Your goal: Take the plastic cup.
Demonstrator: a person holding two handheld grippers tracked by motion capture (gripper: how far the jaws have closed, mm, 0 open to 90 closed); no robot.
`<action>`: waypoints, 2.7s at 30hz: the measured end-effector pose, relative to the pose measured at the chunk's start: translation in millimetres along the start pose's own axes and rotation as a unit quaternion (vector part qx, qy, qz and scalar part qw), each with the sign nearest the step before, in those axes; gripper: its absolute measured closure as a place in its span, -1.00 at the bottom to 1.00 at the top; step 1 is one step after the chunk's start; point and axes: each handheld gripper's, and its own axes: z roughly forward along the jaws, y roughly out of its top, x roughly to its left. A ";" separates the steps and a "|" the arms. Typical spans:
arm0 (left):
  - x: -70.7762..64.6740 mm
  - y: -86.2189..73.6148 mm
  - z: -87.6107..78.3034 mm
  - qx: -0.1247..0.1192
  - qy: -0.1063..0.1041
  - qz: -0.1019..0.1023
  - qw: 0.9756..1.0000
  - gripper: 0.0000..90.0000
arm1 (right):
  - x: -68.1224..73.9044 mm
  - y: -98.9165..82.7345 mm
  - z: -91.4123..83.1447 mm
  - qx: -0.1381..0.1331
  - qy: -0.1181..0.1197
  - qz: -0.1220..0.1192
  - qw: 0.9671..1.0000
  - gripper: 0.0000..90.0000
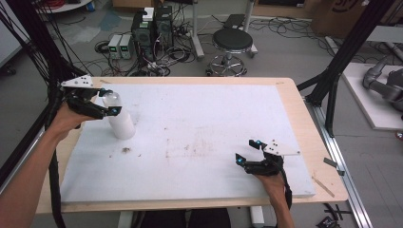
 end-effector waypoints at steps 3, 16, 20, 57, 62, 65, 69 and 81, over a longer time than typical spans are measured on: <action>0.4 -0.5 2.2 0.005 -0.001 0.000 1.000 -0.70 | 0.0 0.0 0.1 0.001 0.000 0.001 1.000 -0.61; 1.0 -1.7 6.6 0.024 0.002 0.000 1.000 -0.54 | 0.0 0.2 0.4 0.002 -0.002 0.001 1.000 -0.60; 1.1 -1.9 5.4 0.027 0.003 0.000 1.000 -0.47 | -0.1 0.2 0.6 0.002 0.000 0.001 1.000 -0.60; -7.5 26.8 -9.7 0.022 0.000 0.014 1.000 -0.22 | -0.5 0.7 1.9 0.008 -0.002 0.002 1.000 -0.60; -13.1 53.6 -27.7 0.015 0.004 0.027 1.000 -0.21 | 0.0 0.6 1.7 0.010 -0.003 0.004 1.000 -0.61; -17.0 73.0 -41.3 0.008 0.011 0.035 0.999 -0.21 | -0.2 0.7 1.9 0.010 -0.002 0.003 1.000 -0.60; -21.8 93.9 -54.9 -0.004 0.018 0.042 0.999 -0.20 | -0.4 0.8 2.1 0.011 -0.002 0.003 1.000 -0.61; -41.7 132.3 -80.8 -0.013 0.023 0.067 0.997 -0.20 | -1.3 0.8 1.9 0.007 0.000 0.006 1.000 -0.61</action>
